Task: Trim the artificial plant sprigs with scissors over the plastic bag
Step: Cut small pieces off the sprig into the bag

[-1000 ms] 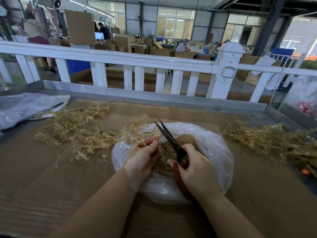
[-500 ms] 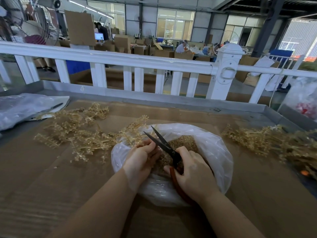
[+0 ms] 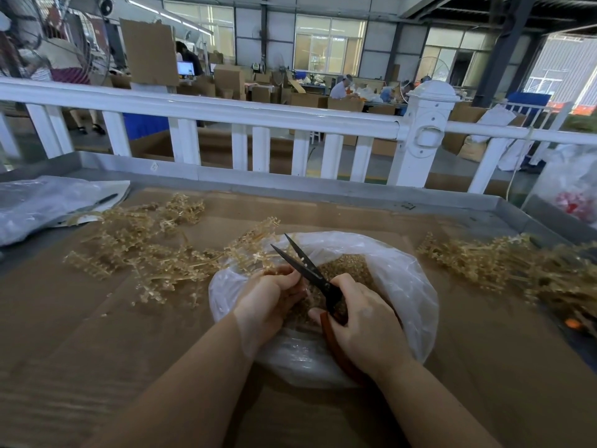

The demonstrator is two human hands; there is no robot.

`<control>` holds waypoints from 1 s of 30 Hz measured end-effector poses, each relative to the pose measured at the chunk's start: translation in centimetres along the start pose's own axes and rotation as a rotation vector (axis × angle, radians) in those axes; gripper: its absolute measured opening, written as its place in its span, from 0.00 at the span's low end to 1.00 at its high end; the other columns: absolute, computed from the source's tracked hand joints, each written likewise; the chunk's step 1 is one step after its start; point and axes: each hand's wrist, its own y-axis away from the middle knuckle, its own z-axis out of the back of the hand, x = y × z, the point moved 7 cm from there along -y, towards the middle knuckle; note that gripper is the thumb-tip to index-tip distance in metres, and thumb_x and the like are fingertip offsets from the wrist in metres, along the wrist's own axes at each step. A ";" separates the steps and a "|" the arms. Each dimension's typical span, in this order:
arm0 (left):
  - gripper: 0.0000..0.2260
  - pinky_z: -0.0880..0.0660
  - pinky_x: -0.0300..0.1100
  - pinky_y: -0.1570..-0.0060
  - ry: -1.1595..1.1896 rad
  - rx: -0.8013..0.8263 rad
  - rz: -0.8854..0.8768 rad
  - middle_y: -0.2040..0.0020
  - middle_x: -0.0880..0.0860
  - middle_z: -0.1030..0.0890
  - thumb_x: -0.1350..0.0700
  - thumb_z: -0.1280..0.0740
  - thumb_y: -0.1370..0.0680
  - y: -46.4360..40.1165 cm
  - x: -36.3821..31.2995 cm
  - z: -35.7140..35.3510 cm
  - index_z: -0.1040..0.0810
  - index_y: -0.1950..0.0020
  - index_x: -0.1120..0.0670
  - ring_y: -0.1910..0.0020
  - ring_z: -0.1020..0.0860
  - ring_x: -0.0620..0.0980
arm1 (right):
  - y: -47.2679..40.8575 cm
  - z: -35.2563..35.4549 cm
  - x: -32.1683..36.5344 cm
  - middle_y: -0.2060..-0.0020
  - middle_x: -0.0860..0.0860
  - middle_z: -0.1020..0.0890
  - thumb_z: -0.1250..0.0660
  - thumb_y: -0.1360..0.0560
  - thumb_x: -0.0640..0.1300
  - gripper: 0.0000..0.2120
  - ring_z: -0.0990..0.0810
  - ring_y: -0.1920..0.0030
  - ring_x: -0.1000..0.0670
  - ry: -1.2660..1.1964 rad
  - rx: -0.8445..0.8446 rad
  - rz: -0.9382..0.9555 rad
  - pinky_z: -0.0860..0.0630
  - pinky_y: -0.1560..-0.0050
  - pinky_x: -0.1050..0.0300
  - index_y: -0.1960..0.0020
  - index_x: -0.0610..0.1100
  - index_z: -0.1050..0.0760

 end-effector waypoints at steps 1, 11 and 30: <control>0.06 0.22 0.39 0.69 -0.005 0.000 0.001 0.59 0.57 0.19 0.68 0.37 0.23 0.0 0.0 0.0 0.22 0.51 0.62 0.67 0.21 0.49 | 0.0 0.0 0.0 0.59 0.58 0.24 0.35 0.27 0.61 0.15 0.28 0.60 0.60 0.001 0.004 -0.001 0.35 0.63 0.73 0.48 0.52 0.30; 0.07 0.25 0.42 0.60 -0.021 0.001 0.008 0.59 0.56 0.19 0.67 0.35 0.25 0.1 -0.1 0.1 0.22 0.48 0.62 0.61 0.21 0.51 | -0.2 -0.3 -0.1 0.59 0.55 0.22 0.36 0.26 0.62 0.18 0.25 0.61 0.57 0.021 0.022 -0.009 0.31 0.62 0.69 0.47 0.50 0.30; 0.05 0.21 0.38 0.65 -0.083 0.053 -0.012 0.62 0.56 0.19 0.67 0.35 0.25 0.2 -0.2 -0.2 0.21 0.51 0.63 0.65 0.21 0.49 | -0.1 0.2 0.3 0.61 0.57 0.22 0.36 0.27 0.62 0.17 0.26 0.62 0.59 0.026 -0.038 0.005 0.34 0.65 0.74 0.48 0.50 0.29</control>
